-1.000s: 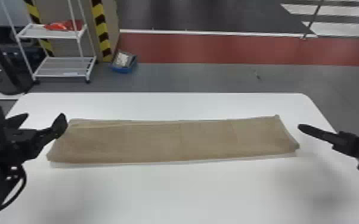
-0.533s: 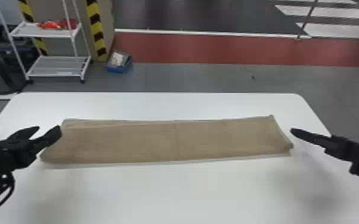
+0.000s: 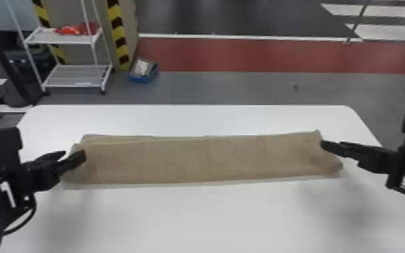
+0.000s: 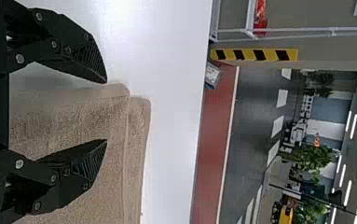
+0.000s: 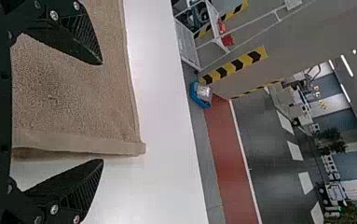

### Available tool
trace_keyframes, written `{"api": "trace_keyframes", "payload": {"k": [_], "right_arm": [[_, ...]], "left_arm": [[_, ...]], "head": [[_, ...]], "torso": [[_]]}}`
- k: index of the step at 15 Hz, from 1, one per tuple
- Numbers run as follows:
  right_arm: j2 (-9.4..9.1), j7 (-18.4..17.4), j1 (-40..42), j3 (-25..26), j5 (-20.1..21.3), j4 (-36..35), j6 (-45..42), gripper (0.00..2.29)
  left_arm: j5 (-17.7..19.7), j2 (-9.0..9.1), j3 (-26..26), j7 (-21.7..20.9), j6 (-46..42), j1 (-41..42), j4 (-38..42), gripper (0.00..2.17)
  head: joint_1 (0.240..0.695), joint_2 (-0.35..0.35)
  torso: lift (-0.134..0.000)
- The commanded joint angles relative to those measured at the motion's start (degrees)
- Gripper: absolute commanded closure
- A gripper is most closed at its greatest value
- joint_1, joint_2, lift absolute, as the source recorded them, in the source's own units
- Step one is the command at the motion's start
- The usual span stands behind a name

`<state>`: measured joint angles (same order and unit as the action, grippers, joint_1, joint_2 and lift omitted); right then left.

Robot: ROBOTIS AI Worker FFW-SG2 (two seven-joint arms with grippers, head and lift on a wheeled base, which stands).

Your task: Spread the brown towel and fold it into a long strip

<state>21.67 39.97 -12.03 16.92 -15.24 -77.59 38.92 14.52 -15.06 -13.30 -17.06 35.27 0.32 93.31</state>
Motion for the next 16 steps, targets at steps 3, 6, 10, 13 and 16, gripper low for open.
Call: {"api": "trace_keyframes", "payload": {"k": [3, 6, 10, 13, 16], "right_arm": [[-0.58, -0.1, -0.3, -0.8, 0.4, 0.1, -0.3, 0.18], [-0.31, -0.1, -0.4, 0.0, 0.5, 0.1, -0.3, 0.19], [-0.31, -0.1, -0.4, 0.0, 0.6, 0.4, -0.5, 0.19], [-0.49, -0.1, -0.7, -0.3, 0.6, 0.5, -0.5, 0.19], [-0.49, -0.1, -0.7, -0.2, 0.5, 0.5, -0.5, 0.19]], "left_arm": [[-2.5, -0.93, 2.6, 0.0, -7.9, -4.1, -7.4, 0.53], [-5.1, -1.20, 3.7, 0.4, -8.6, -5.9, -10.5, 0.53], [-5.6, -1.55, 3.5, 0.3, -8.4, -6.0, -11.2, 0.68], [-5.6, -1.72, 3.5, 0.0, -7.5, -6.0, -11.1, 0.70], [-5.6, -1.72, 3.8, -0.3, -6.1, -6.0, -11.1, 0.70]], "head": [[0.695, -0.018], [0.695, -0.011], [0.695, -0.011], [0.695, -0.007], [0.695, -0.004]], "torso": [[-0.123], [-0.123], [-0.123], [-0.123], [-0.123]]}}
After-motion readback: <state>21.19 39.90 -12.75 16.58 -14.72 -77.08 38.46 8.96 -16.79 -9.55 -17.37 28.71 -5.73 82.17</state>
